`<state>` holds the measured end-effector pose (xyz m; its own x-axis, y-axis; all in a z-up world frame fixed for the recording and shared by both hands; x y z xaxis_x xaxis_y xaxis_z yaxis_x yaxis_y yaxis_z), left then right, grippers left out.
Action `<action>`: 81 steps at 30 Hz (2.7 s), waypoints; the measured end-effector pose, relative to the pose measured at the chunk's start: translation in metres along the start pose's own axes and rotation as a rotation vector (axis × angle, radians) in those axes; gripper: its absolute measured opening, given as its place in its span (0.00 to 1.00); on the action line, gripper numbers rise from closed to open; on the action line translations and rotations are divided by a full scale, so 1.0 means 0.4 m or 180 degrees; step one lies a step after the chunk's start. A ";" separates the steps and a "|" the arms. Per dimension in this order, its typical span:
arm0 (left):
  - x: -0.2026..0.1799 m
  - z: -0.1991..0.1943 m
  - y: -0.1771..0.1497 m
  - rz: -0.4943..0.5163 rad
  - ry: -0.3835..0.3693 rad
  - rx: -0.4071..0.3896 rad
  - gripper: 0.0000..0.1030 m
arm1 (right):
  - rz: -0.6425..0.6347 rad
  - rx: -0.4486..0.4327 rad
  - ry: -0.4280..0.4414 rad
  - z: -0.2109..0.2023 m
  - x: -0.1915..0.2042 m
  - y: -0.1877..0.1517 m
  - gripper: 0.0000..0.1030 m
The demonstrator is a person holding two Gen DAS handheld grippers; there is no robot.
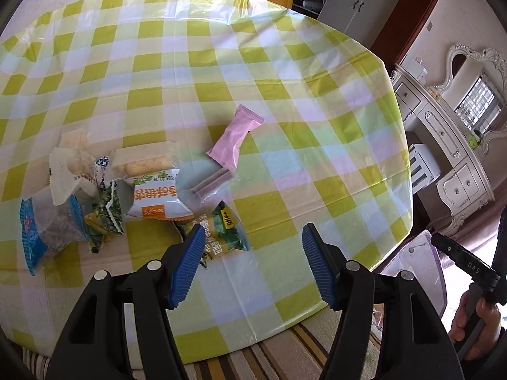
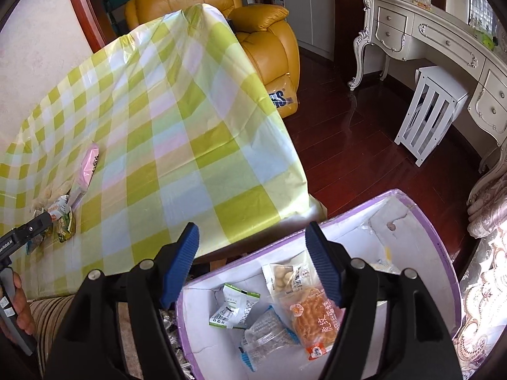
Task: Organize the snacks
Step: 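Bring both grippers back over the table toward the remaining snacks, then grasp the blue cartoon bag with the left gripper while the right grasps the green packet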
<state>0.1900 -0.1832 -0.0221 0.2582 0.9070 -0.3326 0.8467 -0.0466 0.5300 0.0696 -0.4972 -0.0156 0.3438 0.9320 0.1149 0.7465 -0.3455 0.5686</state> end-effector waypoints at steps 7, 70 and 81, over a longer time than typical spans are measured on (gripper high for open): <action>0.127 -0.067 0.009 -0.0273 0.0134 -0.0230 0.60 | -0.0082 -0.0079 0.0225 0.002 0.131 0.037 0.73; 0.383 -0.056 -0.054 0.0797 0.0692 0.0367 0.55 | -0.1701 0.0470 0.0675 0.221 0.784 -0.092 0.43; 0.345 -0.136 -0.090 0.0472 0.0791 0.0177 0.54 | -0.1712 0.0326 0.0640 0.155 0.763 -0.101 0.43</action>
<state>0.1700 -0.0337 -0.0447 0.2649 0.9630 -0.0499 0.8342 -0.2029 0.5128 0.1798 -0.2058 -0.0541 -0.2064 0.9784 -0.0100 0.8409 0.1826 0.5094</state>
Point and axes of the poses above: each gripper's, at about its wrist camera, not at the fingertips, and z roughly the way its jaws point, x to its left, y to its top, the point moved 6 cm from there along z, roughly the way its jaws point, and after that the axes turned 4 degrees about -z, right-handed, at the moved point
